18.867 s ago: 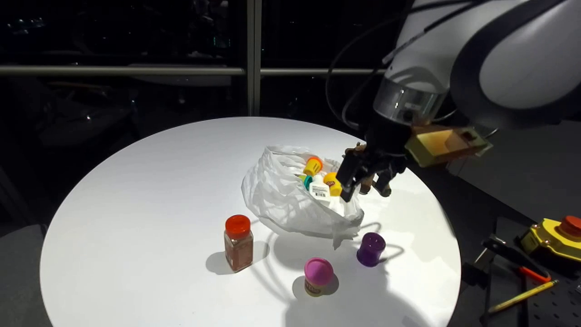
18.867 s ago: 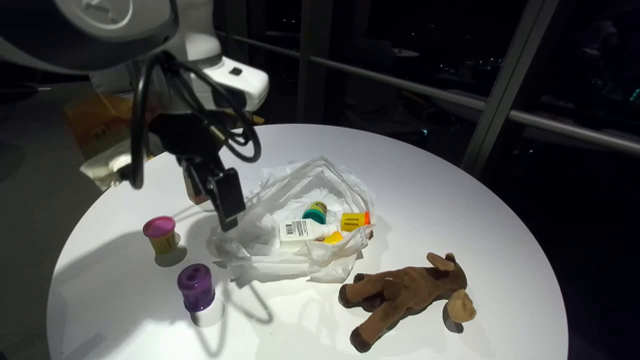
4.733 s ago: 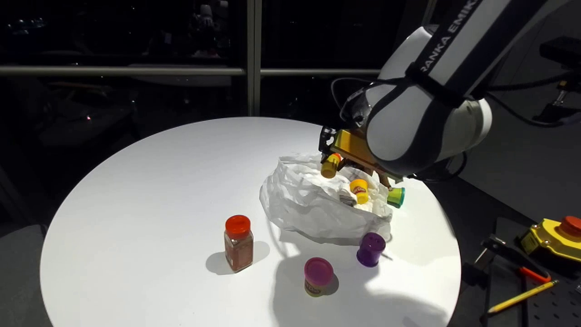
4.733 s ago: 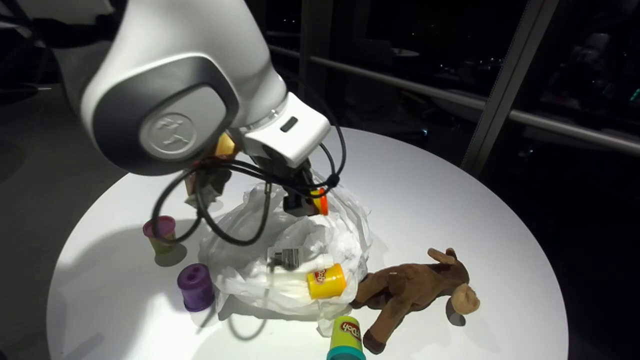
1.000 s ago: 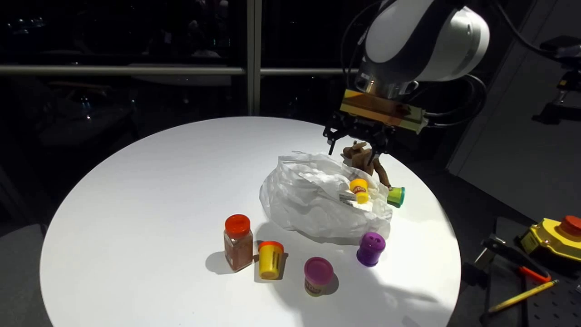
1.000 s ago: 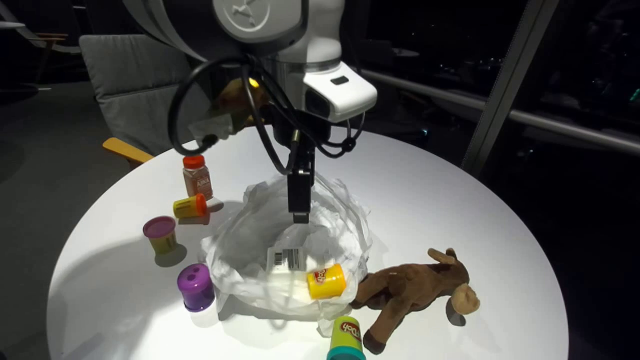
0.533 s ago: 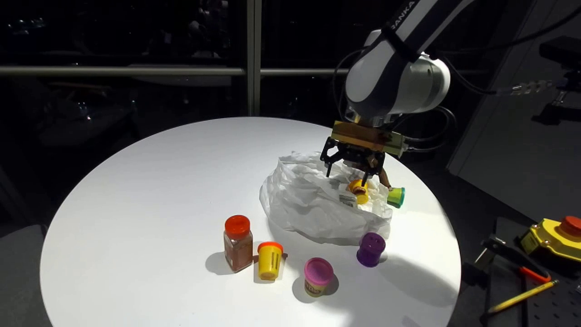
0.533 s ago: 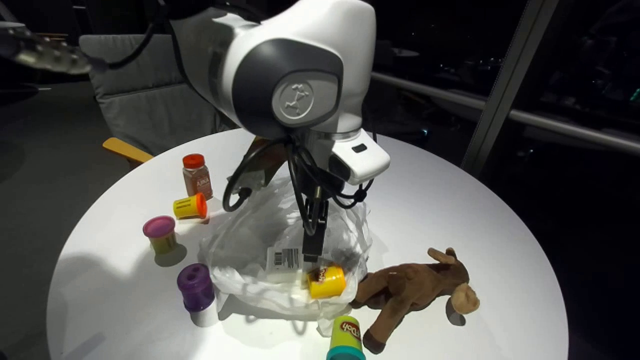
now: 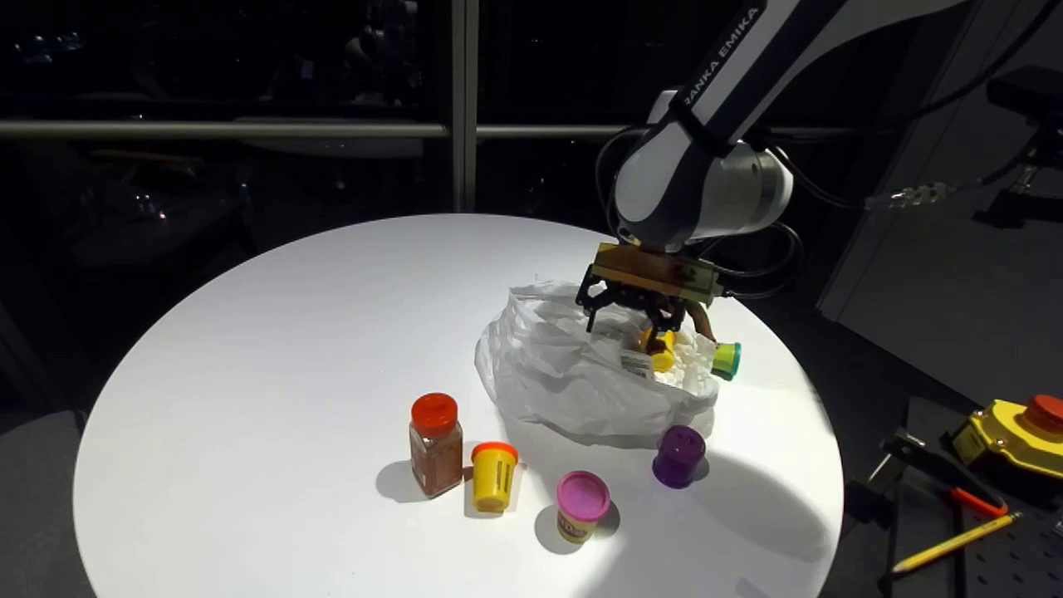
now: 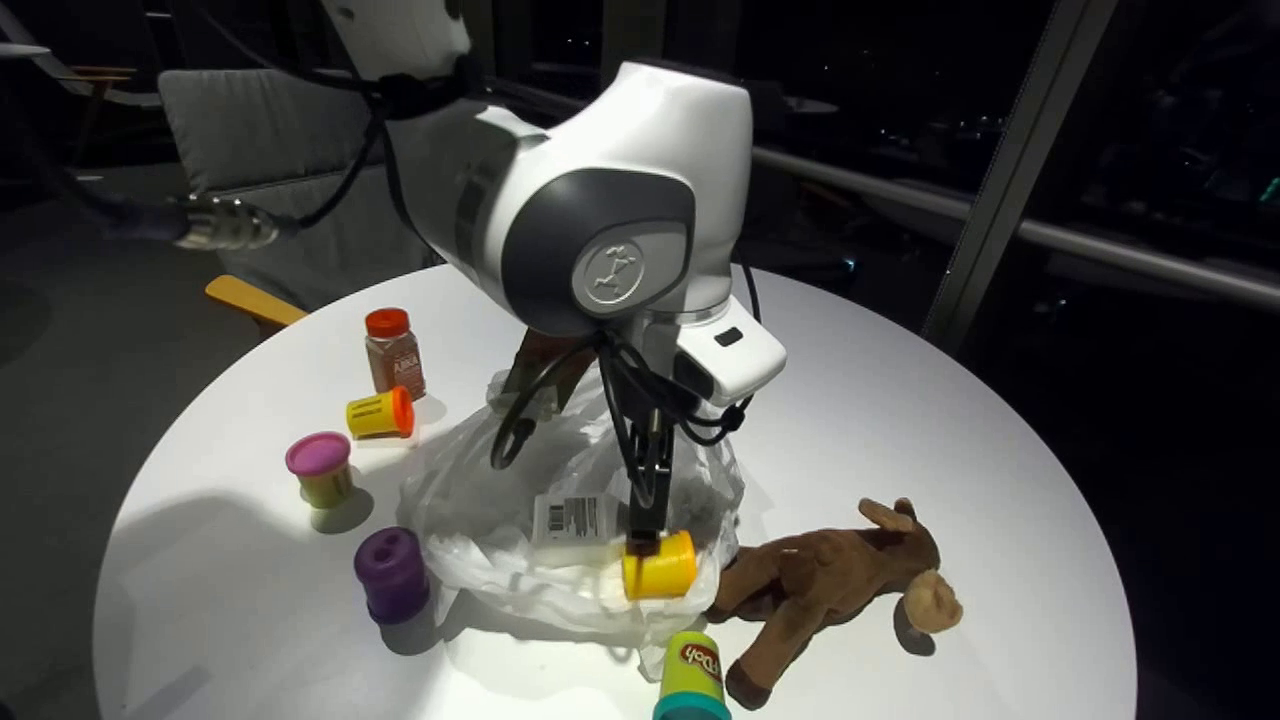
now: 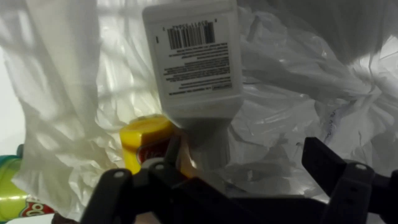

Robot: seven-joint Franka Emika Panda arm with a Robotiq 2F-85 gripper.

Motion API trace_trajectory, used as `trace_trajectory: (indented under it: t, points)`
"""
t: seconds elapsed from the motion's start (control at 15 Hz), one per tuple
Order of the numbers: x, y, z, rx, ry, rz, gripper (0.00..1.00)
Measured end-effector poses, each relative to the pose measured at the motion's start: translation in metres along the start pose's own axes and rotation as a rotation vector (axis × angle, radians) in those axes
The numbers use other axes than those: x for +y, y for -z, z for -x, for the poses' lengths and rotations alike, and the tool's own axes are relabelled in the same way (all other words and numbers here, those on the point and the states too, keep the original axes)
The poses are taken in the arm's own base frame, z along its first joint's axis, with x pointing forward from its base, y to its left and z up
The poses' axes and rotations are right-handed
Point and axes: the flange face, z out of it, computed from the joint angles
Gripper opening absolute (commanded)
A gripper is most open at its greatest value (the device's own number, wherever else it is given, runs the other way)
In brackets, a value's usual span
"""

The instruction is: Pick up the objects from the plastic and put them on the table

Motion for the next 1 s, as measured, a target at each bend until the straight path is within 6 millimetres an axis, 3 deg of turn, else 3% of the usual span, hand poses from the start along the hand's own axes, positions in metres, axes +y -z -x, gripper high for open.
trace_trajectory:
  t: [0.27, 0.33, 0.4, 0.47, 0.8, 1.0]
  points:
    - [-0.004, -0.009, -0.005, 0.032, 0.006, -0.013, 0.98]
    - [-0.004, -0.012, -0.006, 0.037, 0.008, -0.013, 0.9]
    - [-0.004, -0.015, -0.007, 0.043, 0.009, -0.013, 0.73]
    - [-0.003, -0.017, -0.009, 0.047, 0.009, -0.012, 0.71]
    - [-0.002, -0.019, -0.013, 0.057, 0.007, -0.012, 0.31]
    - [-0.002, -0.017, -0.016, 0.073, 0.003, -0.027, 0.14]
